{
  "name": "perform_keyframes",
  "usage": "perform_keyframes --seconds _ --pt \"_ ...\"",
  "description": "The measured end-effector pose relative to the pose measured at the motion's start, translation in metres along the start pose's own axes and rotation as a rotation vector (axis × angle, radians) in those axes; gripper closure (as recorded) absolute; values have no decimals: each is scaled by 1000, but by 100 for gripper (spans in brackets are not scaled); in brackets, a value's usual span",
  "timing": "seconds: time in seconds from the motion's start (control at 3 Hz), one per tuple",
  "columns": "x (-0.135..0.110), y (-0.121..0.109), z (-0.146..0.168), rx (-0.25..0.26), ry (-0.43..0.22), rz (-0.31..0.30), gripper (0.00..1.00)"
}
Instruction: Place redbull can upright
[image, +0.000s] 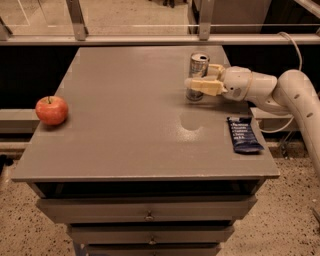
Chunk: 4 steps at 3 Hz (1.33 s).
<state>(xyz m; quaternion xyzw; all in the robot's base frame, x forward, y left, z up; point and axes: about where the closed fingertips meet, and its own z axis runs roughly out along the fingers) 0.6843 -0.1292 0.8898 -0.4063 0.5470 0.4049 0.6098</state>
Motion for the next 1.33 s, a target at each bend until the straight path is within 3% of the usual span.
perform_keyframes --seconds 0.33,0.67,1.0,1.33 --pt "7 0 -12 20 38 16 0" --pt "7 -2 -37 59 117 12 0" --pt "-12 -6 -91 151 215 -26 0" --pt "-12 -6 -91 151 215 -26 0"
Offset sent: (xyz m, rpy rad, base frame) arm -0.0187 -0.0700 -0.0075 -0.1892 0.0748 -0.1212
